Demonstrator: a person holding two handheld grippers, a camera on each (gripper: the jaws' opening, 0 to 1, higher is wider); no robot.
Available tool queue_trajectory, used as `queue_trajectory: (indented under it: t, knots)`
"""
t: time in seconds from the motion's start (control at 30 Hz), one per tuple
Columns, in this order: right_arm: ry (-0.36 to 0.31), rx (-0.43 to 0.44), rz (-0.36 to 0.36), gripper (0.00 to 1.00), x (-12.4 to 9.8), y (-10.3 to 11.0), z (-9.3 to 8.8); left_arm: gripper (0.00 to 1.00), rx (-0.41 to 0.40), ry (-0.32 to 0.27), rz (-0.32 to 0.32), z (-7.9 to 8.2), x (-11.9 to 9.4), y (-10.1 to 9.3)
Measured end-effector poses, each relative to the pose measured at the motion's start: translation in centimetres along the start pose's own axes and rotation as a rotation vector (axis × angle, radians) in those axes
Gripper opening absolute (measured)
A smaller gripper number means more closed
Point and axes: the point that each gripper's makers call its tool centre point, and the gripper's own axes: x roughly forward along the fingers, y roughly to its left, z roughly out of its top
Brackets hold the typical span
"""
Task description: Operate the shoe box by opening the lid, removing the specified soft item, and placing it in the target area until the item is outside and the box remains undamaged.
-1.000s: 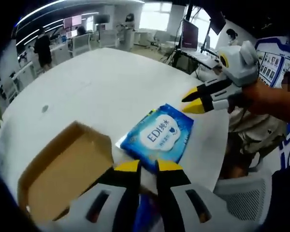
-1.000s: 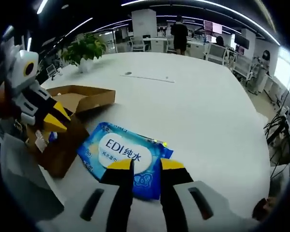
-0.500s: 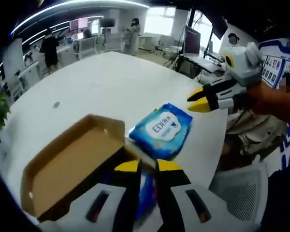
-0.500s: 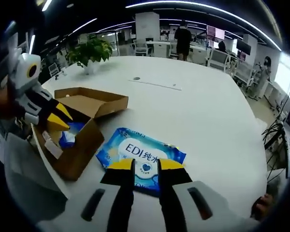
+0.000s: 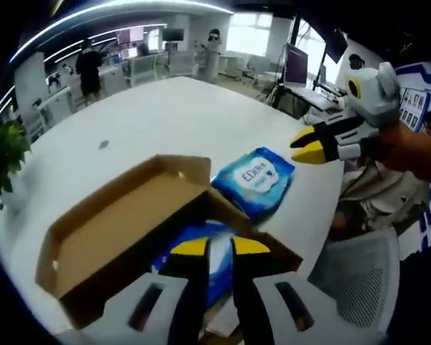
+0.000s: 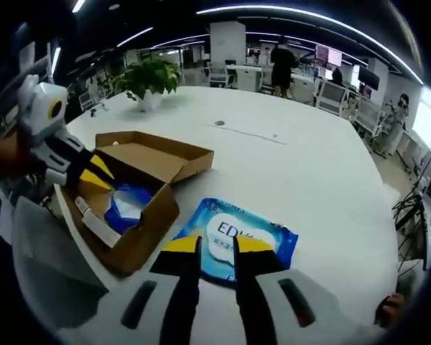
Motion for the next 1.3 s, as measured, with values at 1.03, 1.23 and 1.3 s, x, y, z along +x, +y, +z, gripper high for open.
queue_trajectory:
  t: [1.03, 1.23, 1.3]
  knots:
    - [0.019, -0.043, 0.075, 0.15, 2.2, 4.9, 0.8, 0.13, -0.139, 0.048, 0.117, -5.0, -0.1, 5.7]
    - [0.028, -0.053, 0.092, 0.14, 2.7, 5.3, 0.8, 0.13, -0.153, 0.066, 0.111, -5.4, 1.2, 5.9]
    - [0.030, -0.055, 0.097, 0.14, 2.9, 5.5, 0.8, 0.13, -0.168, 0.079, 0.108, -5.8, 1.6, 6.0]
